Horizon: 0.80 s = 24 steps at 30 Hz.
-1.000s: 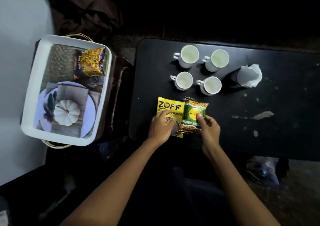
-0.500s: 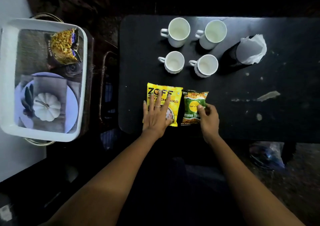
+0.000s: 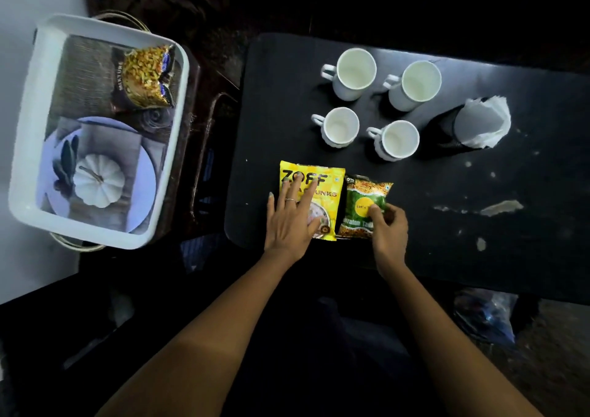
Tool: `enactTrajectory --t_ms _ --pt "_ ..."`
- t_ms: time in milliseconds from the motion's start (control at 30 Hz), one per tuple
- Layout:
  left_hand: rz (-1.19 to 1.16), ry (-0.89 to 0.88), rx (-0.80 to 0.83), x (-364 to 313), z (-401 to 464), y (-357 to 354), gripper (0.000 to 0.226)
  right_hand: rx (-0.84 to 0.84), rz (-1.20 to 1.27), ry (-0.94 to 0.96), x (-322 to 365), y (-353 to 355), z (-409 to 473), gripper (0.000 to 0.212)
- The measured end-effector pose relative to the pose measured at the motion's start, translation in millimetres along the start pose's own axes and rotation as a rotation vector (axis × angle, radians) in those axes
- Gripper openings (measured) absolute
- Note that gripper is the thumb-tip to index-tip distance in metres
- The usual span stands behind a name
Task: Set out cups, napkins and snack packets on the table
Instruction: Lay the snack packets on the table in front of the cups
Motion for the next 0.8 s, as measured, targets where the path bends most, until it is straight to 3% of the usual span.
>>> enactTrajectory --t_ms 100,200,500,667,800 --pt "-0.130 0.029 -0.099 10 -7 11 0.060 -0.214 -0.146 -0.031 8 6 -9 0.035" --pt "-0.210 0.094 -0.210 26 -16 26 0.050 -0.316 -0.221 0.122 24 5 -23 0.023" --pt "-0.552 0.185 -0.519 78 -35 82 0.030 0.096 -0.550 0.738 108 -79 -59 0.023" --pt "-0.750 0.300 -0.662 116 -43 108 0.027 0.248 -0.644 0.905 162 -147 -78 0.023" --pt "-0.940 0.356 -0.772 140 -35 129 0.028 0.272 -0.765 1.034 213 -202 -83 0.017"
Point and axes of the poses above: each hand's wrist, its own z-axis towards the middle knuckle, its own y-axis out of the back of the hand, x = y × z, the point moved 2 cm from there along z, towards the middle knuckle, and after that the axes turned 9 degrees about x, right-handed, at the moved point
